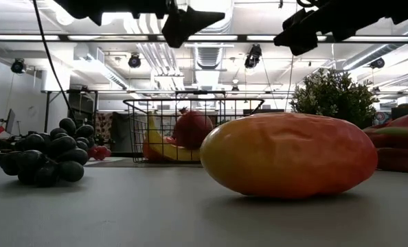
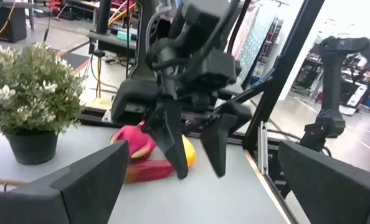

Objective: Build produce basket
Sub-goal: Put the dragonfruit into the wire basket

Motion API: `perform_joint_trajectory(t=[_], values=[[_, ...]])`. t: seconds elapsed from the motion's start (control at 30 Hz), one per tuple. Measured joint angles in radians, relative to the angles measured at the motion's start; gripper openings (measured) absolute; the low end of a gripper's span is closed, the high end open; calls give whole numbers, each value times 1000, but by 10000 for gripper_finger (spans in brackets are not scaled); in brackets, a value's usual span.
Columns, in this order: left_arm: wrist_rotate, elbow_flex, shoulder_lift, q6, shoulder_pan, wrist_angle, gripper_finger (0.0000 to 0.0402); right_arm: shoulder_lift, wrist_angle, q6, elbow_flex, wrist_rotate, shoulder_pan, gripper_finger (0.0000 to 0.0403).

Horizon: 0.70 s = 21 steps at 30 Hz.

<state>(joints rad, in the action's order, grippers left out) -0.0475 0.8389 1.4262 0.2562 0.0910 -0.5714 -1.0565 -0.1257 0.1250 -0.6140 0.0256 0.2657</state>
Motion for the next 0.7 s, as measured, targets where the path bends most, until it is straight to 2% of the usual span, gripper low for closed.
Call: perform_joint_trajectory(t=[0.23,0.33,0.43,0.7], values=[[1,-17,2,-8,-1,5,393,0,0,-81,0,-3,0,228],[39,-21,3,-8,-1,2,393,0,-4,-100,0,-53,0,228],[55,-28,3,-3,-2,6,393,0,-7,-101,0,-104,0,228],[56,-29,8,1,-2,3,393,-4,-15,-91,0,-109,0,228]])
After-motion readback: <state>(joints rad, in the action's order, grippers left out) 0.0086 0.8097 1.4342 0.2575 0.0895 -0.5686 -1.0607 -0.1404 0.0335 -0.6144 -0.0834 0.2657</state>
